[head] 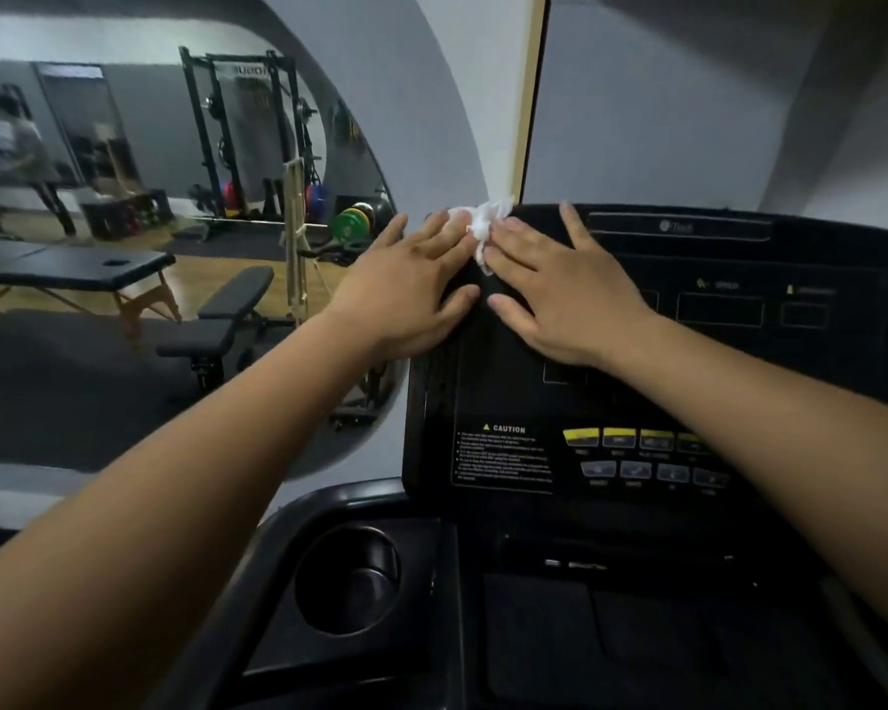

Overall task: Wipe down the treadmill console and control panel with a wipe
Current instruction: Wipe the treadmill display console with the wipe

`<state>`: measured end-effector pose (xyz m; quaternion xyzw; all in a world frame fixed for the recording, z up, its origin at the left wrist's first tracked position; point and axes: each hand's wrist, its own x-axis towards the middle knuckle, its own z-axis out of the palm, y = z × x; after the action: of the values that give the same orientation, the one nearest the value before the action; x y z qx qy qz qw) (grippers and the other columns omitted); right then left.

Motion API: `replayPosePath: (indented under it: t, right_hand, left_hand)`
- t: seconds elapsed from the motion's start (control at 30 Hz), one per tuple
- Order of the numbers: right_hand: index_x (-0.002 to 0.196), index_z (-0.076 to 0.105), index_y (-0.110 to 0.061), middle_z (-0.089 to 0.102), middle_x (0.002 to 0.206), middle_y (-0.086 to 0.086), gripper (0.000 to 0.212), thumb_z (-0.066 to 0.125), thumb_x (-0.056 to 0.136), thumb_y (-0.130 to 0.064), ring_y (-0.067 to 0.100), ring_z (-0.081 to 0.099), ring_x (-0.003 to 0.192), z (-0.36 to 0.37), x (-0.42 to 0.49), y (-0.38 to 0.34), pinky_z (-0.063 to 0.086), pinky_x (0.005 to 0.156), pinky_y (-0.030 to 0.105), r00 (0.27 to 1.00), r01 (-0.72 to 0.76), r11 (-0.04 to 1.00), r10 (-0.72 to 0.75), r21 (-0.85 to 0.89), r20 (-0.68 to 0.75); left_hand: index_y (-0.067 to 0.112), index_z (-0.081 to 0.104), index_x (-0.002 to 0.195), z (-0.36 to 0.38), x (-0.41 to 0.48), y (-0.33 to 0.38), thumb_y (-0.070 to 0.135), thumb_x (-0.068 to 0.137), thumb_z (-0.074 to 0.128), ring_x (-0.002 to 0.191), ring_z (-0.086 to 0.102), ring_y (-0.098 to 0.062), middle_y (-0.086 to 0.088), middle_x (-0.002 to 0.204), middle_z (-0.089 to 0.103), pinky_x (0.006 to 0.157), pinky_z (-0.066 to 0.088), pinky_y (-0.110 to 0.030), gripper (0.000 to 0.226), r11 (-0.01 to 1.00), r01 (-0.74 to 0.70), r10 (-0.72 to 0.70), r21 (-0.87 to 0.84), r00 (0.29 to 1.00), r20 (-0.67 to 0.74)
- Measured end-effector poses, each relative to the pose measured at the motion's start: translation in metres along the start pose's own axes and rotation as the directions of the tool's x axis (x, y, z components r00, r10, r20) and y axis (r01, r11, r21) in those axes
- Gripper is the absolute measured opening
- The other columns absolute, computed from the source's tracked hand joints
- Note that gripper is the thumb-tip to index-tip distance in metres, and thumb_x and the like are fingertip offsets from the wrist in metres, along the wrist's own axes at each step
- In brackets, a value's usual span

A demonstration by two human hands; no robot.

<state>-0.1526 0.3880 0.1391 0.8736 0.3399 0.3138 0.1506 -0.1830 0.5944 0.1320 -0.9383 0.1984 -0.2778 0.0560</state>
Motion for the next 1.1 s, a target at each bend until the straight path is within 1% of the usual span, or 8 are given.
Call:
replayPosePath:
  t: [0.17,0.33,0.47,0.6,0.7,0.77,0.93,1.1]
  right_hand:
    - [0.145,0.039,-0.011,0.033,0.154,0.008,0.062,0.026,0.096,-0.047,0.021,0.025,0.144,0.032,-0.074,-0.035,0.009,0.116,0.060,0.998,0.052,0.997,-0.054,0.062,0.033]
    - [0.142,0.042,-0.008,0.038,0.151,0.011,0.063,0.034,0.095,-0.049,0.024,0.029,0.143,0.061,-0.173,-0.079,0.009,0.116,0.058,0.972,0.169,0.978,-0.186,0.122,0.147]
    - [0.140,0.045,-0.010,0.040,0.149,0.009,0.060,0.039,0.094,-0.049,0.022,0.033,0.141,0.063,-0.185,-0.058,0.014,0.114,0.059,0.957,0.237,0.967,-0.249,0.089,0.151]
    - [0.137,0.049,-0.008,0.044,0.147,0.010,0.061,0.028,0.094,-0.046,0.022,0.037,0.138,0.038,-0.120,0.013,0.010,0.113,0.060,0.992,0.088,0.995,-0.083,-0.050,0.095]
    - [0.147,0.030,-0.010,0.028,0.156,0.008,0.070,0.010,0.094,-0.050,0.019,0.019,0.146,0.014,-0.085,0.056,0.001,0.116,0.057,0.987,-0.042,0.989,0.062,-0.138,0.147]
    - [0.149,0.025,-0.009,0.024,0.157,0.008,0.071,0.008,0.094,-0.051,0.020,0.015,0.147,0.013,-0.087,0.066,0.001,0.117,0.055,0.987,-0.074,0.987,0.092,-0.140,0.130]
    - [0.143,0.038,-0.002,0.032,0.153,0.016,0.067,0.028,0.095,-0.047,0.026,0.024,0.144,0.055,-0.184,0.025,0.011,0.116,0.056,0.994,-0.034,0.999,0.030,0.041,0.103]
    - [0.143,0.040,-0.006,0.036,0.152,0.010,0.065,0.037,0.095,-0.050,0.021,0.021,0.145,0.079,-0.282,-0.003,0.010,0.116,0.054,0.974,0.055,0.980,-0.095,0.192,0.204]
  left_hand:
    - [0.015,0.035,0.151,0.042,-0.078,0.044,0.049,0.096,0.031,0.147,0.022,-0.023,-0.007,0.157,0.031,0.119,0.012,-0.056,0.064,0.996,-0.078,0.078,-0.049,0.997,0.009]
    - [0.015,0.038,0.149,0.079,-0.154,0.107,0.051,0.098,0.033,0.148,0.021,-0.022,-0.005,0.156,0.033,0.116,0.015,-0.060,0.062,0.983,-0.151,0.163,-0.100,0.978,0.127]
    - [0.014,0.040,0.148,0.081,-0.149,0.122,0.054,0.099,0.030,0.148,0.022,-0.020,-0.004,0.156,0.033,0.115,0.016,-0.062,0.063,0.980,-0.166,0.179,-0.108,0.975,0.129]
    - [0.009,0.036,0.149,0.059,-0.059,0.109,0.053,0.098,0.023,0.147,0.024,-0.024,-0.009,0.157,0.030,0.115,0.011,-0.064,0.069,0.996,-0.082,0.081,0.029,0.996,0.041]
    - [0.009,0.022,0.153,0.034,0.011,0.111,0.055,0.098,0.009,0.150,0.010,-0.023,-0.011,0.161,0.018,0.116,0.000,-0.063,0.073,0.995,0.033,-0.034,0.093,0.999,0.007]
    - [0.009,0.018,0.154,0.029,0.029,0.125,0.056,0.099,0.005,0.151,0.003,-0.023,-0.011,0.162,0.015,0.117,-0.004,-0.060,0.074,0.995,0.076,-0.076,0.069,0.997,-0.002]
    - [0.006,0.032,0.150,0.070,-0.041,0.186,0.052,0.099,0.026,0.150,0.013,-0.024,-0.012,0.159,0.025,0.118,0.009,-0.059,0.070,0.994,-0.066,0.069,-0.091,0.997,0.026]
    - [0.009,0.037,0.149,0.099,-0.105,0.239,0.054,0.098,0.034,0.150,0.012,-0.021,-0.008,0.160,0.025,0.115,0.013,-0.057,0.068,0.971,-0.187,0.206,-0.145,0.970,0.129]
